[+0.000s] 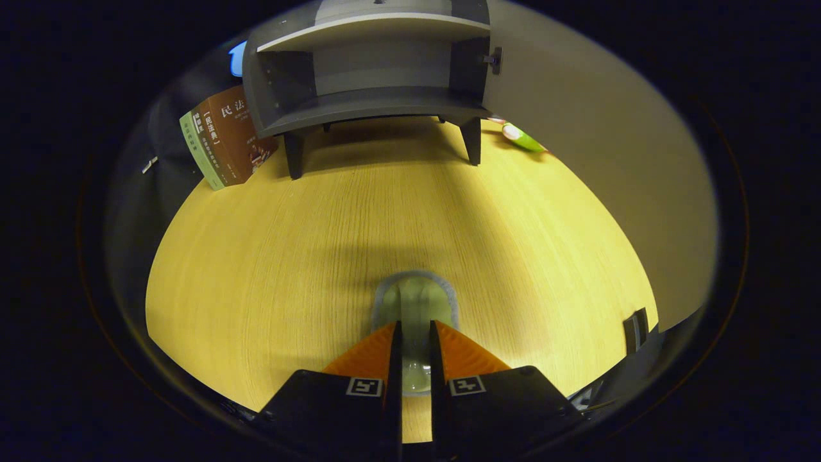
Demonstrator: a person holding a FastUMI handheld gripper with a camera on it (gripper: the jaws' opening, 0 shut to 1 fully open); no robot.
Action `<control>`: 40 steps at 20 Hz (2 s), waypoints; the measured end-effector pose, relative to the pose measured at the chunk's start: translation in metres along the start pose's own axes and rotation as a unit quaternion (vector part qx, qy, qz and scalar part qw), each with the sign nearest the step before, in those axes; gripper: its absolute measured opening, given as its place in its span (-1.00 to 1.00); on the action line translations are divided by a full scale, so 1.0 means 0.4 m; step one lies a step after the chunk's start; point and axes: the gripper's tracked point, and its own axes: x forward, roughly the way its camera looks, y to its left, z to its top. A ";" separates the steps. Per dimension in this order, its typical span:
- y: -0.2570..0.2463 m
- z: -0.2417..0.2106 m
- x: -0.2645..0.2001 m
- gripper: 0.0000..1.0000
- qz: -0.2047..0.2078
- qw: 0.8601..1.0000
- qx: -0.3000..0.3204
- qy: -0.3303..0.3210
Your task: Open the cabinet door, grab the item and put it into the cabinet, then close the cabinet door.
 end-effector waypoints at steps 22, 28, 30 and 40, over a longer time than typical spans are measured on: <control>0.053 0.694 -0.421 -0.55 0.086 0.985 0.026 -0.146; 0.079 0.962 -0.443 -0.54 0.088 0.978 0.015 -0.190; 0.093 1.039 -0.422 -0.55 0.089 0.977 0.014 -0.194; 0.094 1.220 -0.129 -0.55 0.051 0.987 0.029 -0.152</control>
